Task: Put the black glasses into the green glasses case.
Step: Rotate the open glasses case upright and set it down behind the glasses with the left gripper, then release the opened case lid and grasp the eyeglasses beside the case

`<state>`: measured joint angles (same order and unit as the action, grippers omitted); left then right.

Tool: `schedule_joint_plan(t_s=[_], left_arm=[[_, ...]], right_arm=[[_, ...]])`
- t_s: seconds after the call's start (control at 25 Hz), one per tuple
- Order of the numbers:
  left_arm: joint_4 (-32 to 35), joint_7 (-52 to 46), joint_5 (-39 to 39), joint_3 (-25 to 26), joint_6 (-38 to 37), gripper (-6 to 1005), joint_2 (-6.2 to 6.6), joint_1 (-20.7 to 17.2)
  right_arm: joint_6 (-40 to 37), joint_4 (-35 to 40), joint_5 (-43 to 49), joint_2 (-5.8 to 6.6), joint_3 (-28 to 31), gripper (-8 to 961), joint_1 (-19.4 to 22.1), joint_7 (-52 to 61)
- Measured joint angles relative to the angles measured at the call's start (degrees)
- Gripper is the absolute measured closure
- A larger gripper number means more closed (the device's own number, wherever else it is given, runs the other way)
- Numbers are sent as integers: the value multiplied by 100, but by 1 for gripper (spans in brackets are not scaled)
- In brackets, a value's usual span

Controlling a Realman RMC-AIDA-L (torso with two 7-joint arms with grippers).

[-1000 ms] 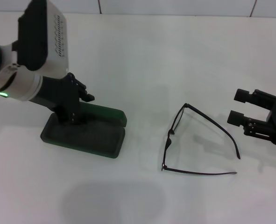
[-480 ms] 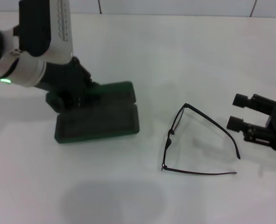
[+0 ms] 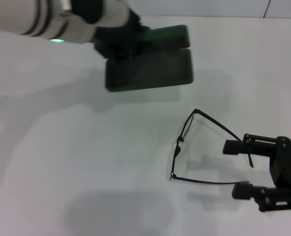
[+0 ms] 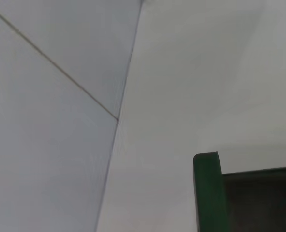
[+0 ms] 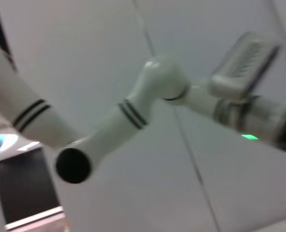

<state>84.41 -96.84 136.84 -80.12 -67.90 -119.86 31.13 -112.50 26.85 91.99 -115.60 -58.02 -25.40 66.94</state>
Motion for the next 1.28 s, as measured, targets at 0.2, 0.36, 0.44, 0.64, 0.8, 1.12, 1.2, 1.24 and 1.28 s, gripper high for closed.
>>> schedule_joint_plan(t_s=[0.2,0.36,0.44,0.64,0.8,1.12,1.2,1.24,1.28], left_arm=[[-1017,-173,39,-634,767,808,-7,616],[-1797,-425,49,-1031,1267,808,-13,953],[-2080,-636,117,-1184,1429,808,-20,1116],[-2361,-1390,514,-1722,1787,808,-43,1361],[-2360,-1828,766,-2097,1964,807,-47,1374],[-2176,-2117,822,-2297,1979,807,-51,1291],[-2037,-2119,821,-2302,1981,807,-52,1205],[-1934,-2119,820,-2304,1982,807,-52,1144],[-1834,-2119,816,-2306,1984,807,-51,1083]], right_arm=[[-116,-19,-18,-23,-58,192,41,18],[-100,-95,-51,-32,-31,192,81,0],[-87,-158,-62,-31,2,192,95,-10],[-80,-176,-81,-23,10,193,159,-13],[-73,-176,-84,-21,10,193,160,-14],[17,-173,-69,-7,10,193,156,13],[223,-167,-41,-6,3,194,148,49],[350,-152,-38,-6,0,194,149,48],[471,-136,-38,-4,0,194,152,35]])
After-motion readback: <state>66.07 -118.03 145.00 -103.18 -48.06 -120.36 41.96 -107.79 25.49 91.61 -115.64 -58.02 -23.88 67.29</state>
